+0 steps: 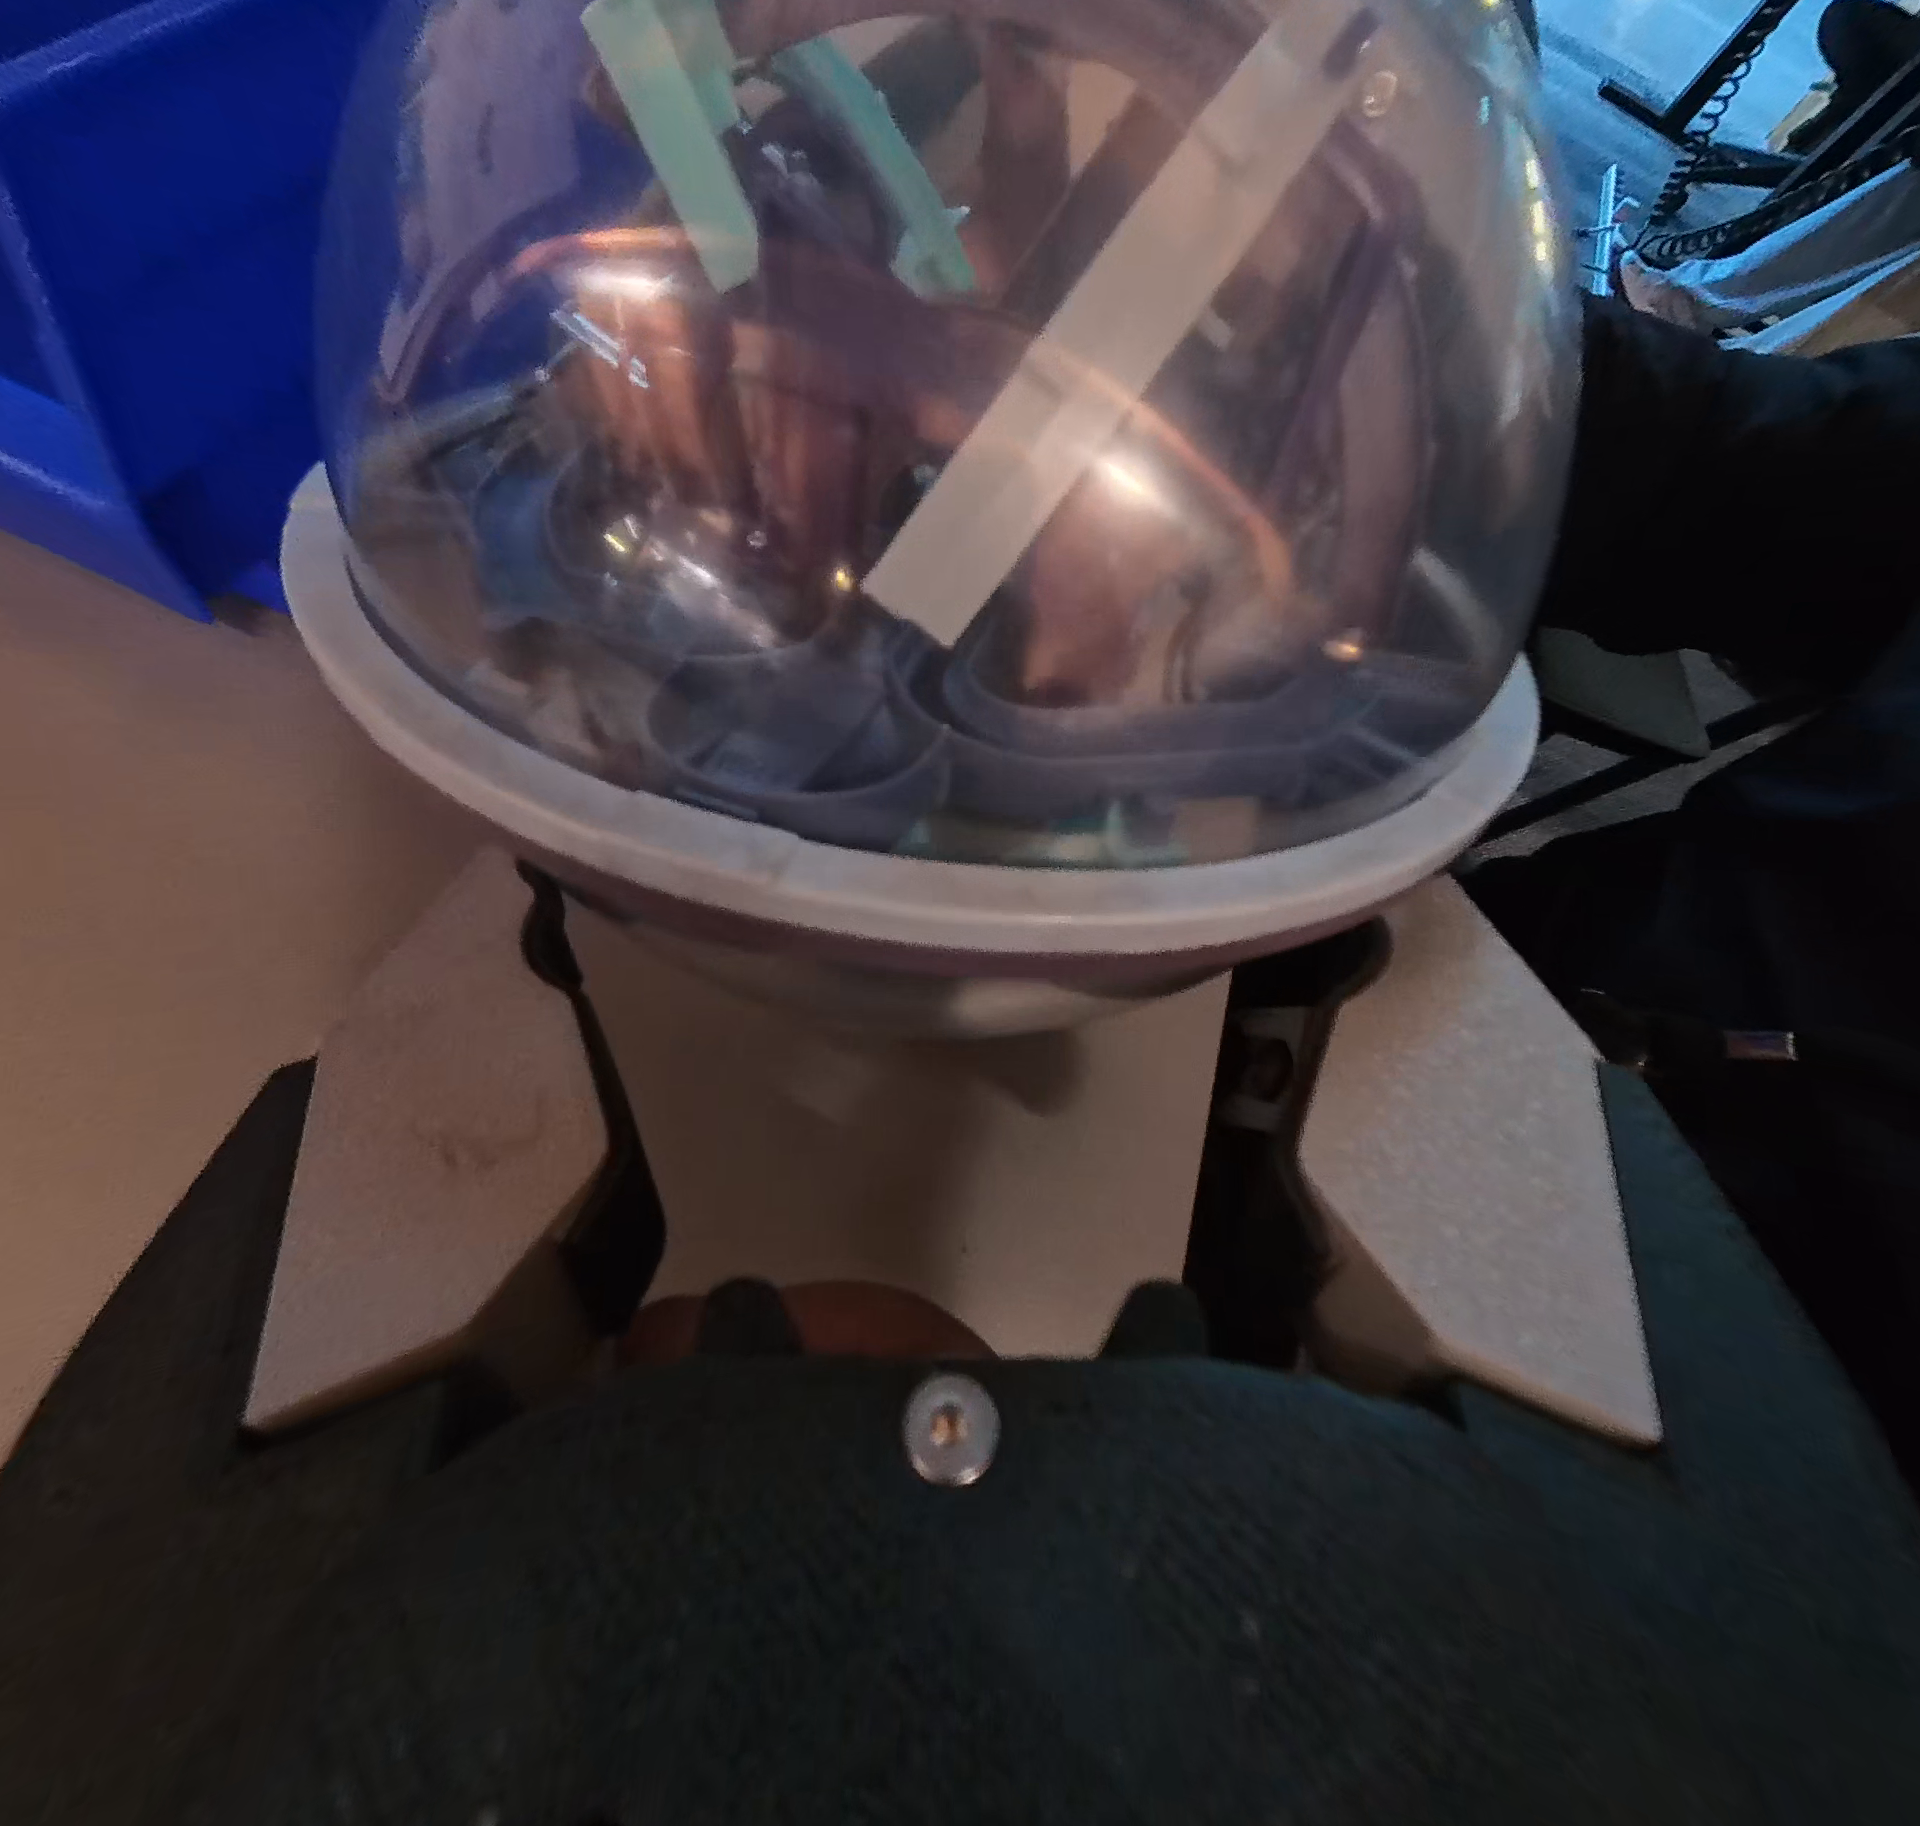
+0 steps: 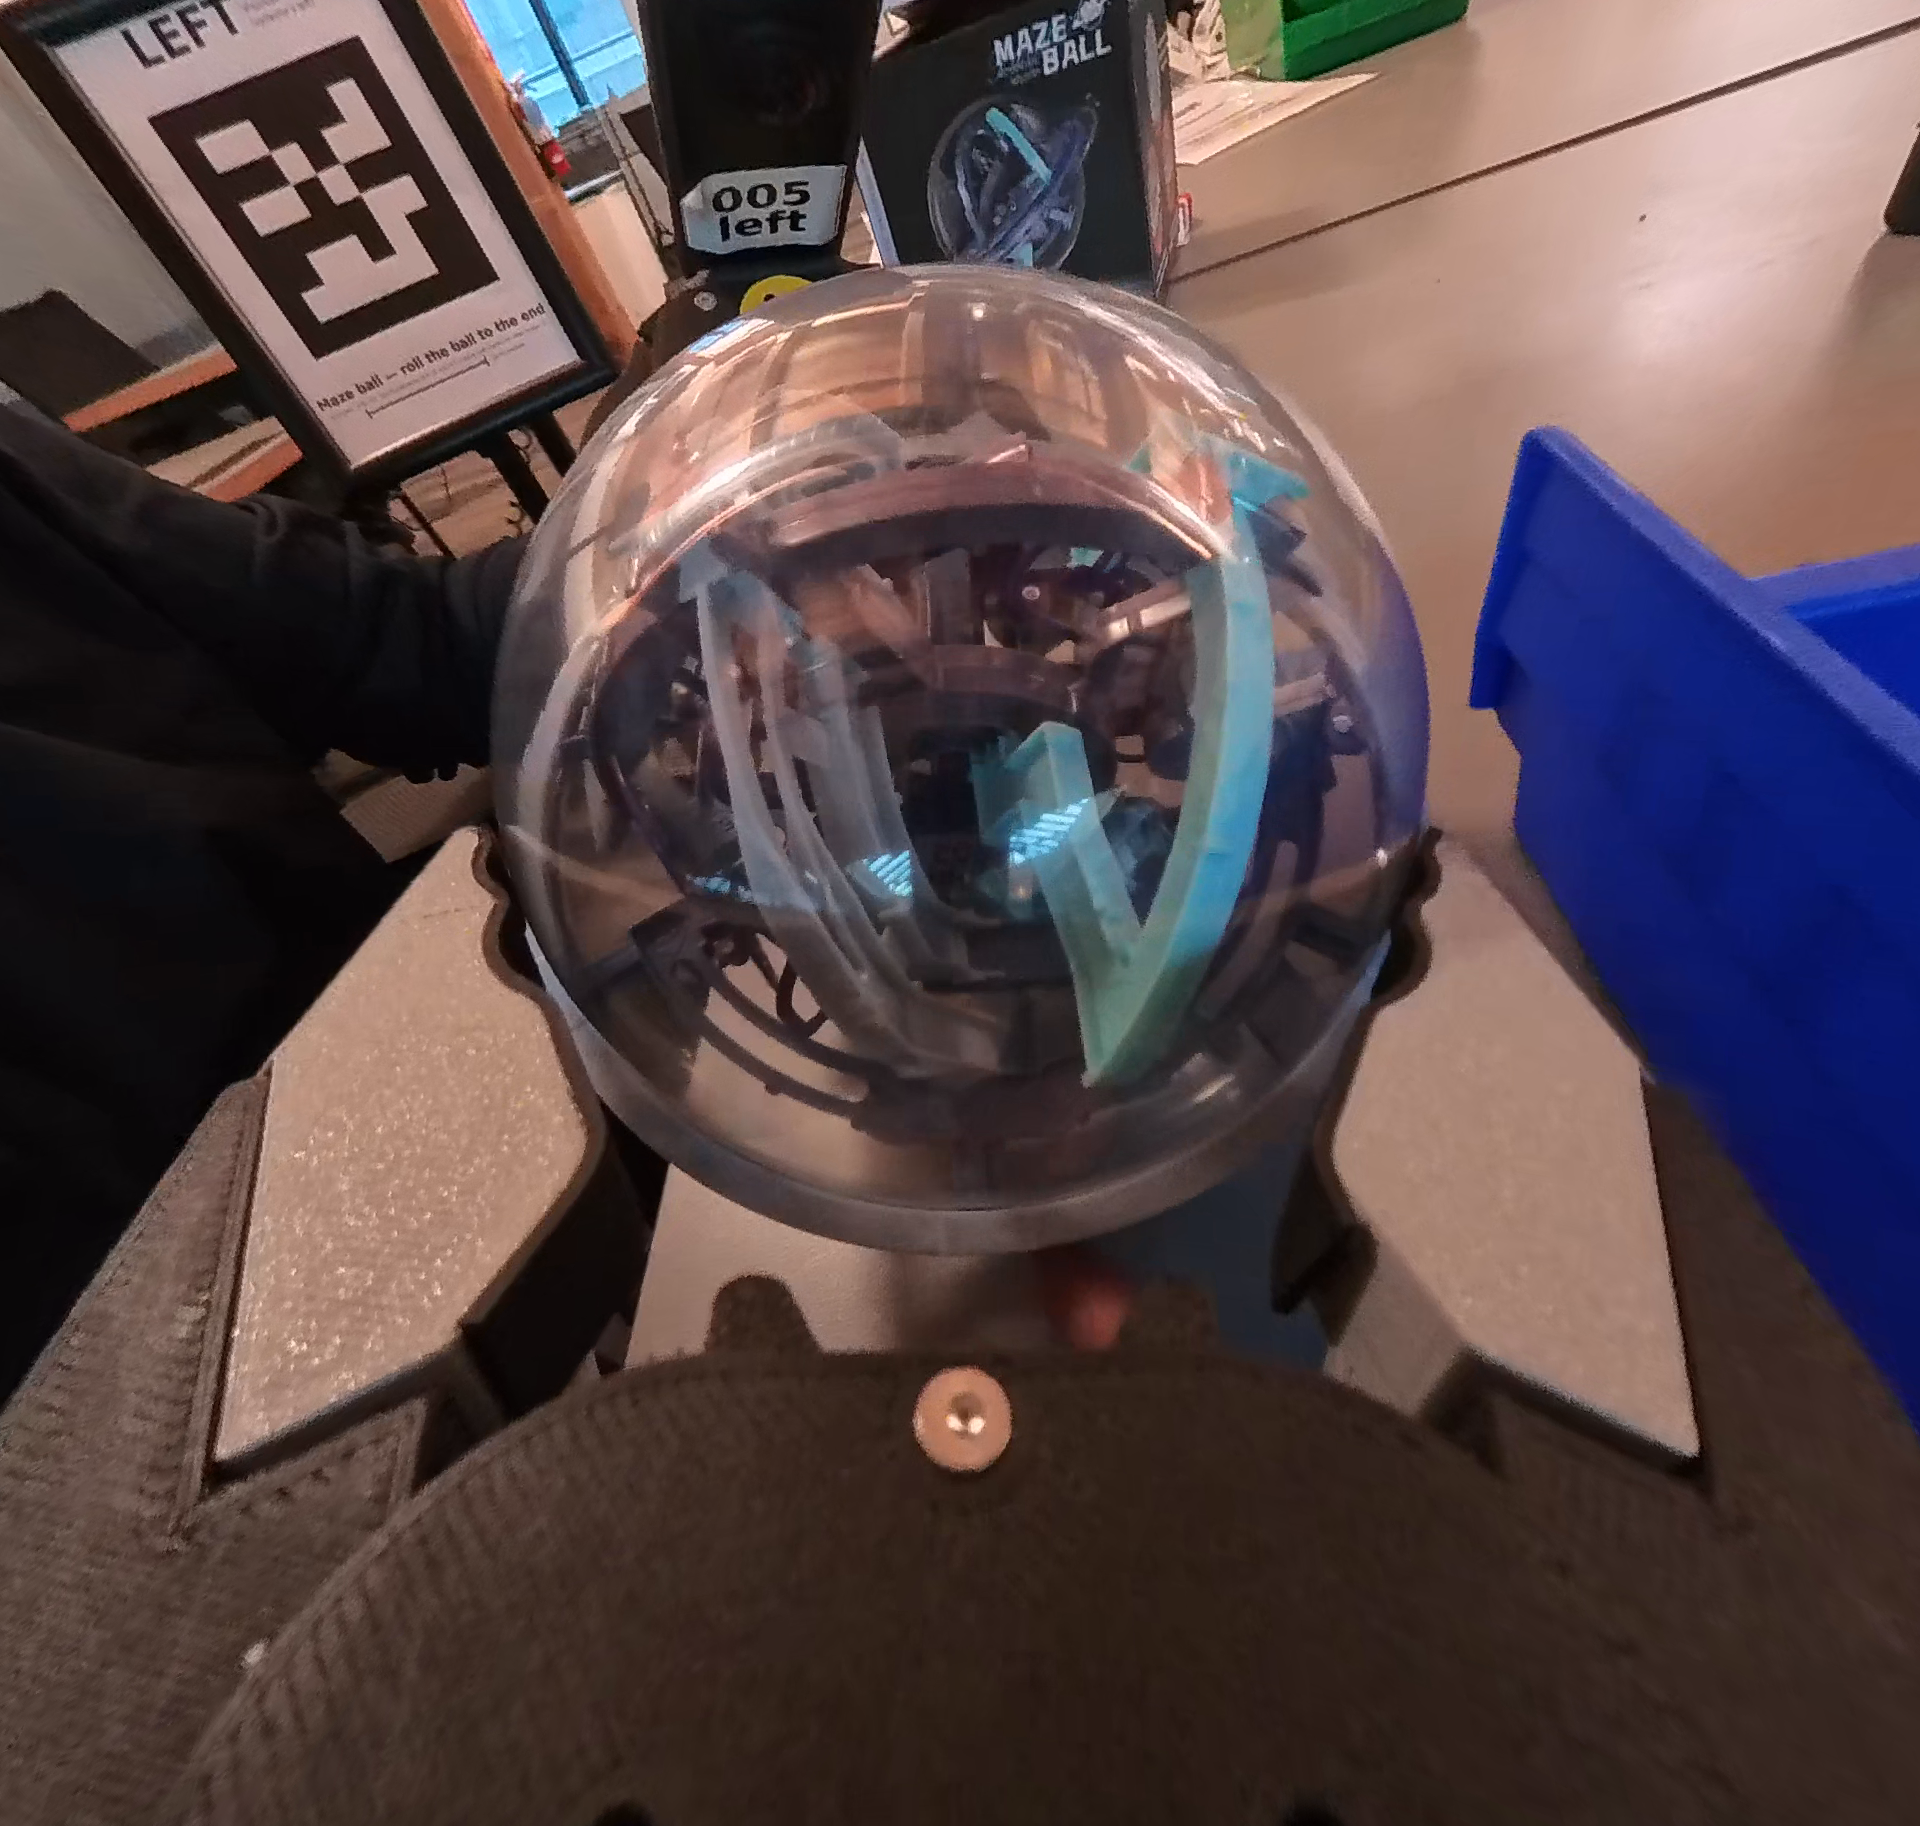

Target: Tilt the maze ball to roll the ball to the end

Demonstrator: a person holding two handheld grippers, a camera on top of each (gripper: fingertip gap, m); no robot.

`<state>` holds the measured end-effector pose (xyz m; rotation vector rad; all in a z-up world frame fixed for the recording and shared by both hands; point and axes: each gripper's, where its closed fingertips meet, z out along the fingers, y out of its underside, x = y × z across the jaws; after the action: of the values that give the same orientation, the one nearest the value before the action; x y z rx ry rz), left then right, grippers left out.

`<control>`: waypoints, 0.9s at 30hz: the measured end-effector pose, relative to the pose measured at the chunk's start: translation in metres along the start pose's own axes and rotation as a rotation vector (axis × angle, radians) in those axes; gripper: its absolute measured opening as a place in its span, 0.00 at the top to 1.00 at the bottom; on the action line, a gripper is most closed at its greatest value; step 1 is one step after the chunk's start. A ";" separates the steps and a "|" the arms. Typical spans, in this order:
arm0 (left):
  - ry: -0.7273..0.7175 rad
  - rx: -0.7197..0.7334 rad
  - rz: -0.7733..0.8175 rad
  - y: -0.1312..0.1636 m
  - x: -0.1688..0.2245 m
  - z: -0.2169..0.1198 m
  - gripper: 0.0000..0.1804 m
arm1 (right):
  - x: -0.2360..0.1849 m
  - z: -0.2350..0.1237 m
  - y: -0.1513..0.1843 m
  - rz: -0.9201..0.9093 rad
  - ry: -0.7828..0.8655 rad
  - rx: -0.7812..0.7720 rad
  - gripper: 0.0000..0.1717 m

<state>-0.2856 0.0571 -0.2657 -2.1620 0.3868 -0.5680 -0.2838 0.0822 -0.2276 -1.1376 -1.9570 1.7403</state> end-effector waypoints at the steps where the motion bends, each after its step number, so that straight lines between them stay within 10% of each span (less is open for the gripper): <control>1: -0.001 0.004 0.006 0.000 -0.001 0.000 0.19 | 0.000 0.000 0.001 -0.004 0.003 -0.003 0.08; 27: -0.130 0.065 0.302 -0.002 -0.017 -0.003 0.18 | 0.005 0.007 0.004 -0.288 0.139 -0.037 0.09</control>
<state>-0.3018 0.0640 -0.2674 -2.0152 0.6018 -0.2656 -0.2899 0.0803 -0.2346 -0.9079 -1.9633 1.4450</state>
